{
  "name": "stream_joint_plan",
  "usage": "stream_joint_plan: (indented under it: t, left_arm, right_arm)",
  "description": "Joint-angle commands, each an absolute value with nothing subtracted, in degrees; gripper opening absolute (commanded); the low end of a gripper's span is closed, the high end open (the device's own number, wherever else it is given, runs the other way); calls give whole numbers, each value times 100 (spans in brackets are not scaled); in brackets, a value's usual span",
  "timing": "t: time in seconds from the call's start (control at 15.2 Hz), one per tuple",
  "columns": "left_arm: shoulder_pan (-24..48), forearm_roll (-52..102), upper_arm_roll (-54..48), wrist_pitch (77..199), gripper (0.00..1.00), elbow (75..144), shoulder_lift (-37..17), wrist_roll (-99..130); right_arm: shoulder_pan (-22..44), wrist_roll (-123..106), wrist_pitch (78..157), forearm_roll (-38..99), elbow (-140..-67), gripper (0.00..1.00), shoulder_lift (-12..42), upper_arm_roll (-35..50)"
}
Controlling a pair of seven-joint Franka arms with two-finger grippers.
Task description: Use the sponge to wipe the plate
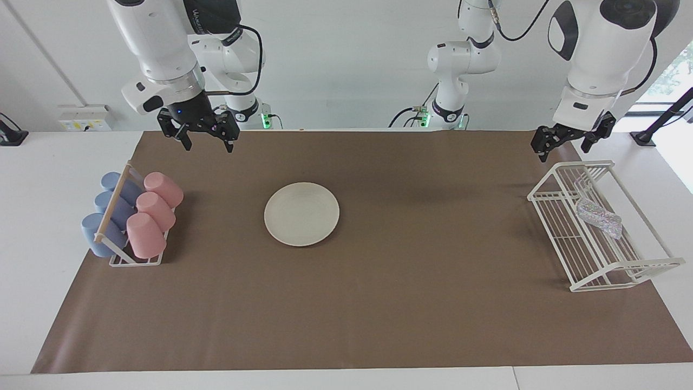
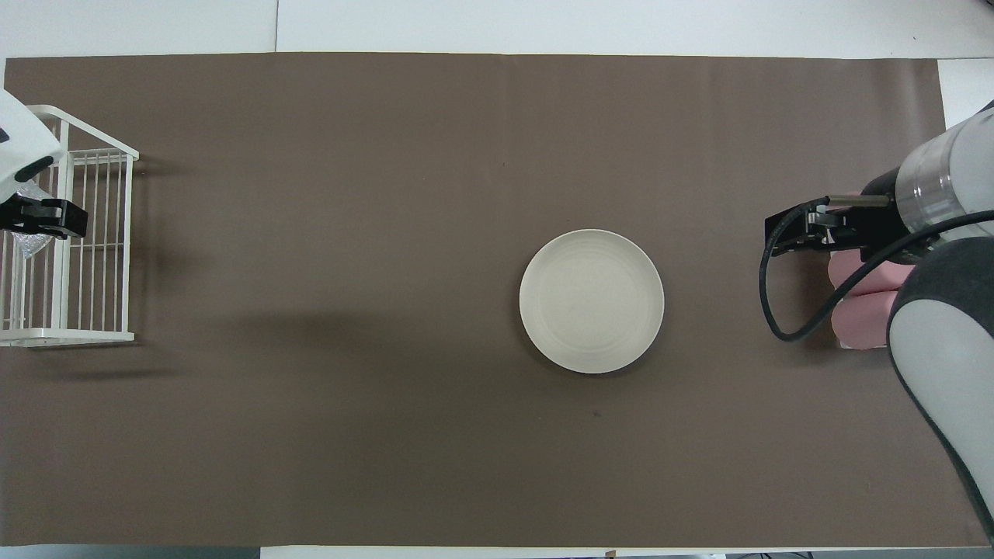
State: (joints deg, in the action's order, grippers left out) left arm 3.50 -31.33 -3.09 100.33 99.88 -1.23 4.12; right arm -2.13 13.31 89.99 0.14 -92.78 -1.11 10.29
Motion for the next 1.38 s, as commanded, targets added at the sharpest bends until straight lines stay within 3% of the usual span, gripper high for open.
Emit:
stream_joint_plan:
  t: [0.0,0.4,0.86,1.25,1.32]
  left_arm:
    - [510,-4215,-246,10388,100,10230,-350,378]
    - [475,-4860,-229,10950,100,10458,-791,1376]
    - [193,-5054,-237,11618,100,11099,-668,2907]
    - [-17,-5150,-237,11865,100,11127,-703,2953]
    - [-18,-5150,-237,11883,95,11127,-703,2953]
  right_arm:
    - [-308,1371,8965,105,-9272,100,-167,1081]
    - [-290,1397,8956,105,-9272,100,-176,1090]
    - [-290,1397,8956,114,-9290,100,-176,1090]
    - [-290,1397,8956,114,-9290,100,-176,1090]
    - [-290,1397,8956,114,-9290,100,-176,1090]
